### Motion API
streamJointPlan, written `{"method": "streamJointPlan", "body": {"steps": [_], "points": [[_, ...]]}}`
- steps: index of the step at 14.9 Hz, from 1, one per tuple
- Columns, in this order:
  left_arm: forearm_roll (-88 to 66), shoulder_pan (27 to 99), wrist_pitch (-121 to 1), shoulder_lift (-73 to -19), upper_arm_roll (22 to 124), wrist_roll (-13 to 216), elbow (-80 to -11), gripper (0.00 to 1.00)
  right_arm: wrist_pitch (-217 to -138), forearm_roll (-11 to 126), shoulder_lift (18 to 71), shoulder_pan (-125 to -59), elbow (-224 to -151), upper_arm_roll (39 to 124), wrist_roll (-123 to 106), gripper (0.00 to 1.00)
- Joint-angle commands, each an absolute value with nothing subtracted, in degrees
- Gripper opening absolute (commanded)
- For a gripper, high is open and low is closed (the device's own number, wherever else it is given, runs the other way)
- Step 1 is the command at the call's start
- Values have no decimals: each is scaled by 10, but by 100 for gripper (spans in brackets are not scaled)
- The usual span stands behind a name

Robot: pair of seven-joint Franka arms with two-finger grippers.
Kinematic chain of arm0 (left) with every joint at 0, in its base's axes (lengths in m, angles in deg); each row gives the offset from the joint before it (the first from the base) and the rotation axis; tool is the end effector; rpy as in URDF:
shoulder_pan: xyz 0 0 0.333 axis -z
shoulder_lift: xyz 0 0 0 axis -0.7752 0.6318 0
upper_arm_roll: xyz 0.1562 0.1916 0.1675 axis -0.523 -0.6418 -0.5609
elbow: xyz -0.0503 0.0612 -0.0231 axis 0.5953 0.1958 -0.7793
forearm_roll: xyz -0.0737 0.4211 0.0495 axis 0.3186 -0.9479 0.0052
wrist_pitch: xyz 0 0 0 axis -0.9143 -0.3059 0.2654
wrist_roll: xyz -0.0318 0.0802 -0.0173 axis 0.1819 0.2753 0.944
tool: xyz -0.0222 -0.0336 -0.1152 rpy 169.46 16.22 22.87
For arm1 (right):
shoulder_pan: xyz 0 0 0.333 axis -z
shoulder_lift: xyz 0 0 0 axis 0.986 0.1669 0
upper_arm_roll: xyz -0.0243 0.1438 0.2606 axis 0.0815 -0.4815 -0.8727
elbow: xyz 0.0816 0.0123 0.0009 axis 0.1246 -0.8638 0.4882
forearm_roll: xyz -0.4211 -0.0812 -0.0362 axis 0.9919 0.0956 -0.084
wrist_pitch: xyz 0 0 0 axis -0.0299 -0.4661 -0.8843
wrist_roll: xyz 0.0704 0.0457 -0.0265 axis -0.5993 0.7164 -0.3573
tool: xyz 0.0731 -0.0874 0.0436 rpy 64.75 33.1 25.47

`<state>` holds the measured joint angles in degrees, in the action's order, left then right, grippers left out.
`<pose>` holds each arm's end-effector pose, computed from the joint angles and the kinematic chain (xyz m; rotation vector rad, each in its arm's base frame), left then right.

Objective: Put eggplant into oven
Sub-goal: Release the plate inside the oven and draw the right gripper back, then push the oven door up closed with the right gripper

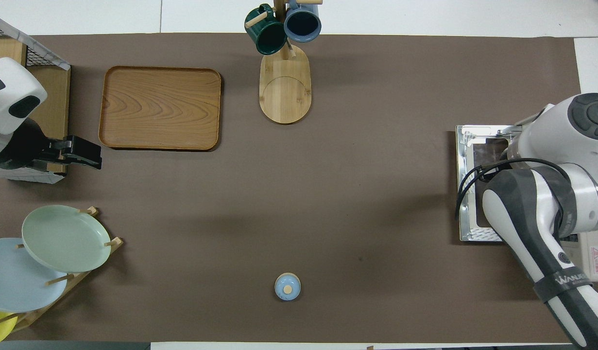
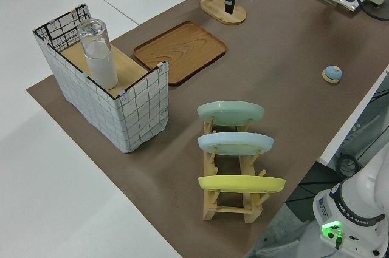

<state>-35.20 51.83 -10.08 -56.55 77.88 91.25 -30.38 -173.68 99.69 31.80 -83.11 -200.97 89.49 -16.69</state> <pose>0.5759 -0.0892 0.5584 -3.1354 0.0841 0.1387 0.5785 0.0049 0.3602 2.9483 0.1937 -0.1595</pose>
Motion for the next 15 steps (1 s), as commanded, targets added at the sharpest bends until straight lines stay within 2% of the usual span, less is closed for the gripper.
{"method": "streamJointPlan", "body": {"steps": [1, 4, 7, 15], "points": [[-364, 516, -96, -571, 780, 911, -304, 100, -1789, 981, 319, -862, -2028, 893, -194, 0], [-364, 516, -96, -571, 780, 911, -305, 100, -1852, 947, 320, -872, -2062, 893, -237, 0], [-364, 516, -96, -571, 780, 910, -305, 100, -1888, 945, 362, -880, -2066, 893, -281, 0], [-364, 516, -96, -571, 779, 911, -305, 100, -1911, 945, 392, -862, -2087, 893, -281, 0]]}}
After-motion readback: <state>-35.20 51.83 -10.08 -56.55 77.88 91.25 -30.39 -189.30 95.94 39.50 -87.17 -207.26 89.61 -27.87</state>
